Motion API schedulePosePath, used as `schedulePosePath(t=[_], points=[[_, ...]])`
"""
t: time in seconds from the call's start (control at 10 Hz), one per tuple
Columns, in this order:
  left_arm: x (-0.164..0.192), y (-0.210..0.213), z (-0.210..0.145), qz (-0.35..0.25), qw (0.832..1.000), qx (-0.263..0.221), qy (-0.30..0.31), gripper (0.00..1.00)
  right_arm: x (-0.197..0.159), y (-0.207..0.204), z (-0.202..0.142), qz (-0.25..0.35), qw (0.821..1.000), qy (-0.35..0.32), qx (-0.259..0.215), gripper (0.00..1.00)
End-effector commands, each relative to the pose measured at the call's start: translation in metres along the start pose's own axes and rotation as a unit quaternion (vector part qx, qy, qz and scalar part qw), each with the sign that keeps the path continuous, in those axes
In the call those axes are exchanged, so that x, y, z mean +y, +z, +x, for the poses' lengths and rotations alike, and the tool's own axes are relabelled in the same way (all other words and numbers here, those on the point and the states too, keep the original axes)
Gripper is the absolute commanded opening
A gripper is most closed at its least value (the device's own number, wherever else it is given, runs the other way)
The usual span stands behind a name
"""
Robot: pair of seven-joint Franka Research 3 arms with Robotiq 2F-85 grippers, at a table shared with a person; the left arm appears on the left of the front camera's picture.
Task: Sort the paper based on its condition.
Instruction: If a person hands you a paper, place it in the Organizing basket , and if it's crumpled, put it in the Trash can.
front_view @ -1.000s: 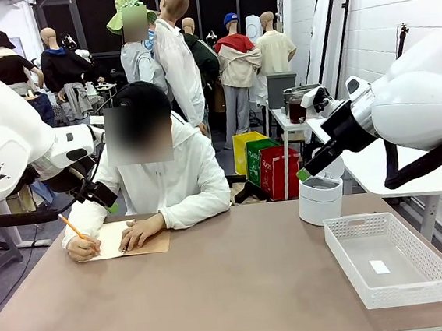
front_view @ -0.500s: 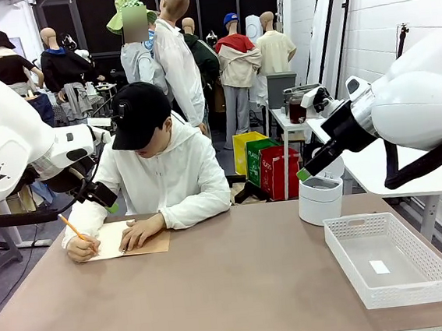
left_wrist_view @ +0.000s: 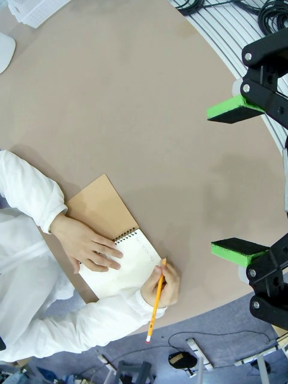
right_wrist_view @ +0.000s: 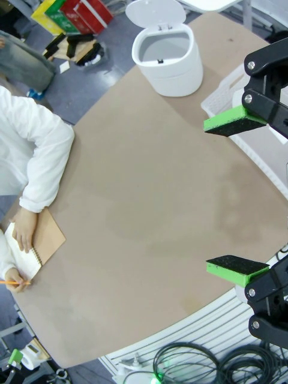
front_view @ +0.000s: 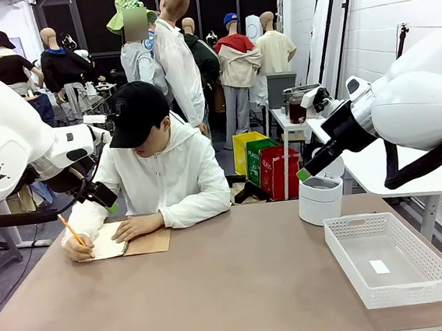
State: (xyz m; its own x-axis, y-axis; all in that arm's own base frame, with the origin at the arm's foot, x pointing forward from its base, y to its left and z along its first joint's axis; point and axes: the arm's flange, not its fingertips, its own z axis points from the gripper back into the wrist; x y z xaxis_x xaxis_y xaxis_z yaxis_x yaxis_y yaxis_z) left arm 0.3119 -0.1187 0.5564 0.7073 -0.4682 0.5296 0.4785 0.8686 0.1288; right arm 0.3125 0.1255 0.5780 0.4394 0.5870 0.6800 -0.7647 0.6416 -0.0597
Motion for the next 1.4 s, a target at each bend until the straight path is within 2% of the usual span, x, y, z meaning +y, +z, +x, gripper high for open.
schedulePosePath(t=[0.0,1.3], points=[[0.0007,0.0007,0.0003,0.0,1.0,-0.003,0.002,1.0,-0.0001,0.0002,0.0,0.002,1.0,-0.002,-0.001,1.0],[0.0007,0.0007,0.0003,0.0,1.0,-0.003,0.002,1.0,-0.0001,0.0002,0.0,0.002,1.0,-0.002,-0.001,1.0]])
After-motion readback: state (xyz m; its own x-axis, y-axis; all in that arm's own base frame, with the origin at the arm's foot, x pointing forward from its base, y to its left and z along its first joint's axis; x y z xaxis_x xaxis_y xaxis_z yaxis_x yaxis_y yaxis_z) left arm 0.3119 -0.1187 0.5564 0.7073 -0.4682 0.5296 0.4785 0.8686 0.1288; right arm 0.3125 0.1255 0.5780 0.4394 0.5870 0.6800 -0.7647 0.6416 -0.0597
